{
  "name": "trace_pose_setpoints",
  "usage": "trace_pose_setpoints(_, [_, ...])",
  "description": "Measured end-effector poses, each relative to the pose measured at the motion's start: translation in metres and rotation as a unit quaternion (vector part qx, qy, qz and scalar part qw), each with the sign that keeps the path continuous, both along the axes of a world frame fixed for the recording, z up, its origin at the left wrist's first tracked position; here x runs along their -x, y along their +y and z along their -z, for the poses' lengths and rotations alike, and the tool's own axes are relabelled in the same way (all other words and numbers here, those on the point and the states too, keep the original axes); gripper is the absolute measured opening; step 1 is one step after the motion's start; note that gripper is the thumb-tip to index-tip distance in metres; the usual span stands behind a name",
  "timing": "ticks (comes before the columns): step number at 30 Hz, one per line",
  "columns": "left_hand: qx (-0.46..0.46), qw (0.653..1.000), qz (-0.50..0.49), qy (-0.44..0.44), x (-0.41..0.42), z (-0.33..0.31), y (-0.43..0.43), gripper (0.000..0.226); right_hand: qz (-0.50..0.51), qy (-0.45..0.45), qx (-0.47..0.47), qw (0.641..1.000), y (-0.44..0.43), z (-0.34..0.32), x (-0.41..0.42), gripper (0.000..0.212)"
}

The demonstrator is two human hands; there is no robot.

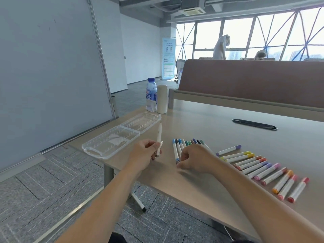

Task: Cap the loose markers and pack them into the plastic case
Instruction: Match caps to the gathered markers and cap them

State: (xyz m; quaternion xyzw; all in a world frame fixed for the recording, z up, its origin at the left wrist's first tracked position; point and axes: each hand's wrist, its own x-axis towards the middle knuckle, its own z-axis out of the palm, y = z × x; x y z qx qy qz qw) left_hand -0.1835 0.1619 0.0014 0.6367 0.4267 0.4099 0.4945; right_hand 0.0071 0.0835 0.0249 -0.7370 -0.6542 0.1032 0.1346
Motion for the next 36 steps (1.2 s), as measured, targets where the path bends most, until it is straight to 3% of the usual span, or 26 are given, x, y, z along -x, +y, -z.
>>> trace_pose_setpoints(5, [0.008,0.998,0.051,-0.040,0.000,-0.007,-0.010,0.013,0.006,-0.048,-0.008,0.999,-0.003,0.002,0.017,0.023])
trace_pose_setpoints(11, [-0.014,0.997,0.076,-0.013,0.003,-0.011,-0.012,0.011,-0.001,-0.059,0.001,0.998,0.007,0.005,0.016,0.026])
trace_pose_setpoints(15, [0.009,0.995,0.100,-0.013,0.006,-0.010,-0.011,0.004,0.027,0.105,-0.076,0.991,0.008,-0.011,0.003,0.016])
trace_pose_setpoints(19, [0.035,0.990,0.135,0.007,0.001,-0.007,-0.012,0.014,0.054,0.286,-0.161,0.943,0.001,-0.030,-0.001,0.004])
trace_pose_setpoints(21, [0.037,0.988,0.151,0.018,-0.003,-0.005,-0.013,0.021,0.063,0.346,-0.188,0.917,0.000,-0.035,-0.002,0.015])
trace_pose_setpoints(30, [0.029,0.983,0.177,0.041,-0.007,-0.004,-0.018,0.014,0.105,0.448,-0.266,0.847,0.005,-0.040,0.007,0.016])
trace_pose_setpoints(36, [0.022,0.982,0.179,0.047,-0.008,-0.006,-0.021,0.013,0.088,0.455,-0.273,0.843,0.006,-0.041,0.010,0.013])
